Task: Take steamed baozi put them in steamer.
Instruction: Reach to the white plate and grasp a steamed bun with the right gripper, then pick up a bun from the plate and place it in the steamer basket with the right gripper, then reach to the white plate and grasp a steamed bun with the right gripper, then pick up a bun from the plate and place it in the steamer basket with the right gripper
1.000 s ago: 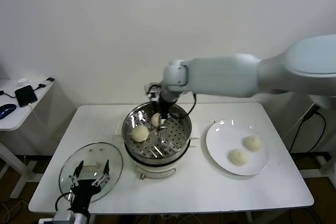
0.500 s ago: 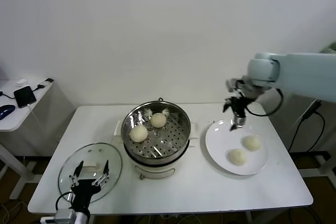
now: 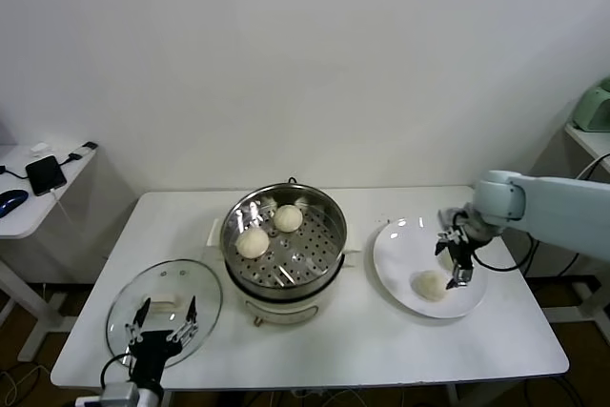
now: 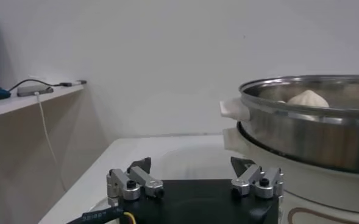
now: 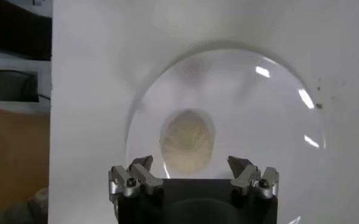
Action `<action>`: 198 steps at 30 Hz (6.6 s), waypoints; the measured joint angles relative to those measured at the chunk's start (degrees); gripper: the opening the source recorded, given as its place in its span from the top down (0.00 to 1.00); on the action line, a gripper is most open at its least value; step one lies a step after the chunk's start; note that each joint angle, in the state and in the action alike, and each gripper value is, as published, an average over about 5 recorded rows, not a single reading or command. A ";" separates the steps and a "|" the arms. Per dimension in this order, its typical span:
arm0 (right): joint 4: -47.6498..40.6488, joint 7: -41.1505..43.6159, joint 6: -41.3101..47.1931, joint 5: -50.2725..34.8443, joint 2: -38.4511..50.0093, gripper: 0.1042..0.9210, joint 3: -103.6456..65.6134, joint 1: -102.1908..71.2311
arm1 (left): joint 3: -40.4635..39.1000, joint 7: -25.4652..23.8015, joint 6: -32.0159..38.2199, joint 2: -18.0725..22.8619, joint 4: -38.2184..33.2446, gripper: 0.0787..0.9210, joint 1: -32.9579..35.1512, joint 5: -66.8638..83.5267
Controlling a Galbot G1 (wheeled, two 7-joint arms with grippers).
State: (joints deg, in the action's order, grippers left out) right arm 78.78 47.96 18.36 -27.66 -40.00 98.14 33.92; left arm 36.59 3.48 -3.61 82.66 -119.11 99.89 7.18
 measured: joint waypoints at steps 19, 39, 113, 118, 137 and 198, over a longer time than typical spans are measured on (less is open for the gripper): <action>-3.95 -4.63 4.61 3.23 -1.61 0.12 -8.51 -11.73 | 0.06 0.00 0.03 -0.05 -0.33 0.12 0.28 -0.01; -3.17 -2.17 3.25 3.05 -2.92 0.28 -6.26 -5.52 | -0.54 0.06 0.03 0.17 -1.05 0.12 0.65 -0.40; -3.97 8.49 -40.26 11.90 -34.38 0.12 -7.49 12.88 | -0.63 -0.01 0.64 -0.16 -1.98 0.12 1.97 -0.92; -4.54 9.68 -34.60 6.08 -27.05 0.12 -4.88 16.27 | -0.40 -0.22 0.23 -0.15 -2.23 0.12 1.50 -0.55; -14.04 11.17 -17.38 8.14 -1.49 0.12 -9.56 0.80 | 0.25 -0.55 -0.64 0.40 -0.65 0.12 1.27 0.48; -11.92 5.49 -5.09 -10.50 -11.68 0.31 -5.15 9.78 | -0.79 -0.66 -1.15 0.42 -0.69 0.12 0.91 0.14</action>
State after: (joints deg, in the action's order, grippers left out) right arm 66.85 53.45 13.27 -38.16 -51.68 92.99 43.70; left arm 35.79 2.82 -4.76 83.08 -119.79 100.80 7.33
